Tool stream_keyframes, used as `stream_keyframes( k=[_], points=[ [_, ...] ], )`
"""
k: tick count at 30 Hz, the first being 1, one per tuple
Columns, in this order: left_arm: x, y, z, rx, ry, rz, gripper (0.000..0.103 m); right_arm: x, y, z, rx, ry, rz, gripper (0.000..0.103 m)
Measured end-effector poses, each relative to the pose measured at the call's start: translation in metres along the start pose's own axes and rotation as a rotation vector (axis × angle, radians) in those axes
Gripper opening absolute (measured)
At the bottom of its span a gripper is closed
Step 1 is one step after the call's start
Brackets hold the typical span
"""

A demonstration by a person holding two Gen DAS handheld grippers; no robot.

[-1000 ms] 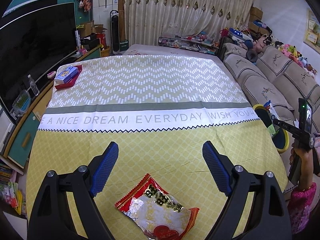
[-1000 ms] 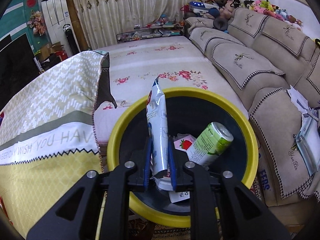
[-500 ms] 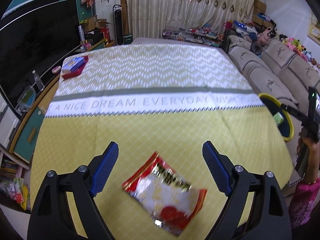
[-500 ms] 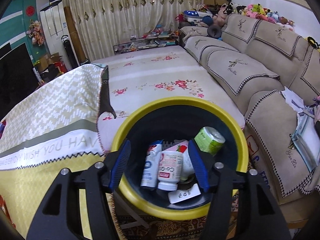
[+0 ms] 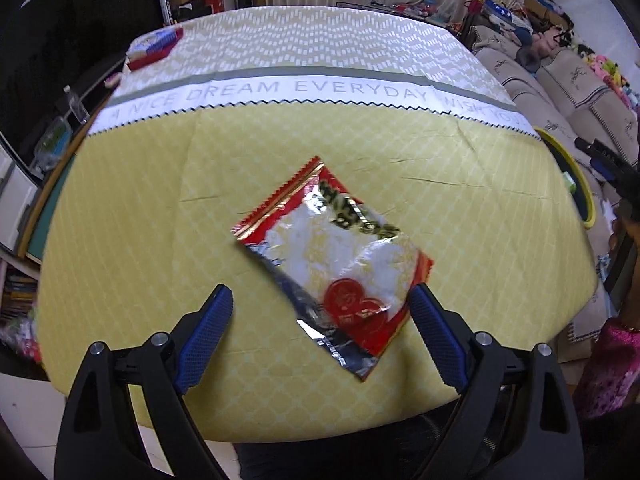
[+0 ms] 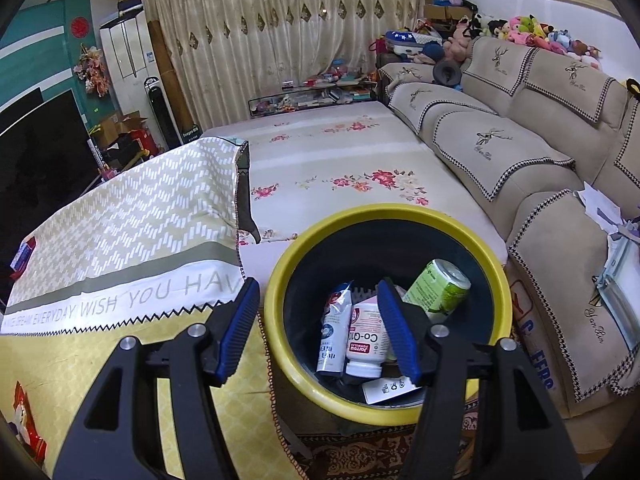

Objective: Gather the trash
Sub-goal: 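Move the left gripper to the red-and-white snack bag and grasp it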

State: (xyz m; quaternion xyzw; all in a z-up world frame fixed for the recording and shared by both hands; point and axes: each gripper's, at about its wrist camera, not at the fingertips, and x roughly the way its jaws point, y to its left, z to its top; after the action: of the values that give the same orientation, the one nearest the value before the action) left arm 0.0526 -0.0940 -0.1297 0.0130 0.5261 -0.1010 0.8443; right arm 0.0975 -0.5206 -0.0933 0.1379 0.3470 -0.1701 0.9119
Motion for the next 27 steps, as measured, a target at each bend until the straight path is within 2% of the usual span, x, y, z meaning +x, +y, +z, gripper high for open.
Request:
stream_keyframes(
  k=[5, 12, 15, 19, 24, 27],
  points=[
    [0.011, -0.012, 0.014, 0.024, -0.007, -0.034, 0.089, -0.001, -0.002, 0.0, 0.006, 0.0, 0.001, 0.059],
    [0.033, -0.034, 0.067, 0.105, -0.06, -0.02, 0.089, -0.002, -0.001, 0.0, 0.004, -0.001, -0.001, 0.059],
    [0.038, -0.045, 0.086, 0.153, -0.075, 0.01, 0.089, -0.002, -0.001, 0.0, 0.001, 0.0, 0.0, 0.059],
    [0.028, -0.05, 0.08, 0.196, -0.069, 0.019, 0.089, -0.002, -0.002, 0.001, 0.004, 0.002, 0.001, 0.059],
    [0.023, -0.031, 0.057, 0.096, -0.031, 0.001, 0.089, 0.001, 0.001, 0.001, 0.01, 0.004, 0.019, 0.059],
    [0.031, -0.029, 0.052, 0.077, -0.024, 0.003, 0.088, 0.0, 0.005, -0.001, -0.002, 0.01, 0.026, 0.059]
  ],
)
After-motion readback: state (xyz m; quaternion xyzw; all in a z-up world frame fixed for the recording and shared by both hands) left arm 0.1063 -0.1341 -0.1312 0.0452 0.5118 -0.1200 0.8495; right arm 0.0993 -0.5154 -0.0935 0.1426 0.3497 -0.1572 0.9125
